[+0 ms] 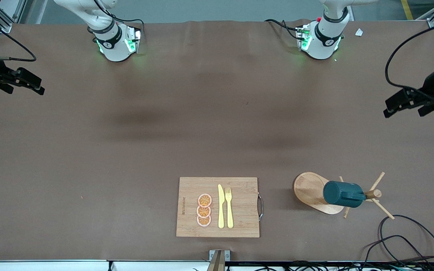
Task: Transfer cup from left to right arm and place
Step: 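Reach the left gripper toward the teal mug on the wooden stand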
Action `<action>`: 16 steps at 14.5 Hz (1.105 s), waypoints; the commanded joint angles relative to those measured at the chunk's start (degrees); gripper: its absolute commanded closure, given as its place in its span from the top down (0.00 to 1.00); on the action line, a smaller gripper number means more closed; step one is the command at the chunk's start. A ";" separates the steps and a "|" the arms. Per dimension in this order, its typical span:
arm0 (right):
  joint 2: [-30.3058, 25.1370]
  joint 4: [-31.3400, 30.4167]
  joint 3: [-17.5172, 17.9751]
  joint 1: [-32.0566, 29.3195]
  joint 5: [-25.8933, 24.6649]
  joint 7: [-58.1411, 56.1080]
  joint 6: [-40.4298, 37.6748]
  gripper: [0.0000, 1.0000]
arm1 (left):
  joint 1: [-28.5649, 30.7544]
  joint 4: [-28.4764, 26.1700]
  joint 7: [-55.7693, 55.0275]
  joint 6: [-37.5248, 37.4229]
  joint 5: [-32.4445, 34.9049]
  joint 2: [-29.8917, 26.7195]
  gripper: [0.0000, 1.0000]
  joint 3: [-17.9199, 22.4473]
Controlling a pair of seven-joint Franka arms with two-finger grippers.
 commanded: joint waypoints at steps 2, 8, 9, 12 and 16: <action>0.38 0.92 0.09 0.09 0.35 0.41 -0.67 1.00 | 1.36 2.95 -5.77 5.65 -3.11 3.98 1.00 0.46; 0.38 0.92 0.09 0.09 0.44 0.41 -0.67 1.00 | 0.22 2.42 -22.72 14.34 -6.37 7.50 1.00 0.11; 0.38 0.92 0.09 0.09 0.44 0.41 -0.67 1.00 | 0.22 1.90 -26.14 15.14 -6.37 8.38 1.00 0.02; 0.38 0.92 0.09 0.09 0.44 0.41 -0.67 1.00 | -1.10 -2.23 -36.95 20.67 -6.37 9.26 1.00 -1.21; 0.38 0.92 0.09 0.09 0.53 0.41 -0.67 1.00 | -0.93 -2.86 -47.24 21.91 -7.07 11.63 1.00 -1.30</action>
